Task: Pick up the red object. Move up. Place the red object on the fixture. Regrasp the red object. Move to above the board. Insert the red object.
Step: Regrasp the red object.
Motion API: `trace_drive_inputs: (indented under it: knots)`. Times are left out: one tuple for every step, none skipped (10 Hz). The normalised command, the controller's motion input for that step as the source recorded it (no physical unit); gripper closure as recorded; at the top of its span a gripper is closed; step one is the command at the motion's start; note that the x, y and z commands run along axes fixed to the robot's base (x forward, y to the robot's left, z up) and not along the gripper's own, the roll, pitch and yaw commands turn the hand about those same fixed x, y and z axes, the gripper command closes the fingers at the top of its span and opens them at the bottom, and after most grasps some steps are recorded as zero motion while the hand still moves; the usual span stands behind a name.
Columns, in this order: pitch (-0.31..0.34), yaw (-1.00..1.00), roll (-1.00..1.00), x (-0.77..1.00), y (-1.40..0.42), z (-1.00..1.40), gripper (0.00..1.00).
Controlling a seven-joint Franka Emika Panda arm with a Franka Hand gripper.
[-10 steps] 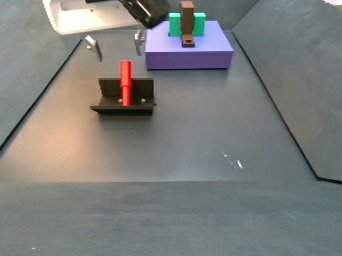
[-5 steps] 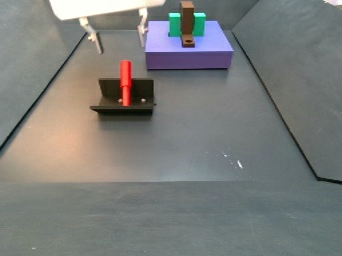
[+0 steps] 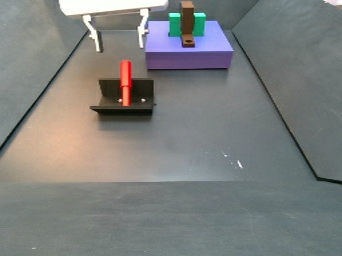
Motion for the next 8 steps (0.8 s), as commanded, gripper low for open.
trace_drive_inputs:
  knots:
    - [-0.063,-0.15,0.75,0.15,0.00,-0.05,0.00]
    - [-0.286,0.00,0.52,0.15,0.00,0.00,0.00]
    - [-0.603,0.21,0.53,-0.13,0.05,0.10,0.00]
    - [-0.520,0.32,0.55,0.00,0.00,0.13,0.00]
    - [-0.474,0.39,0.59,0.18,0.00,0.05,0.00]
    - [-0.297,0.33,0.65,0.33,-0.10,-0.01,0.00]
    - [-0.309,0.29,0.59,0.29,-0.17,-0.28,0.00]
    - [-0.263,0.19,0.29,0.16,-0.07,-0.45,0.00]
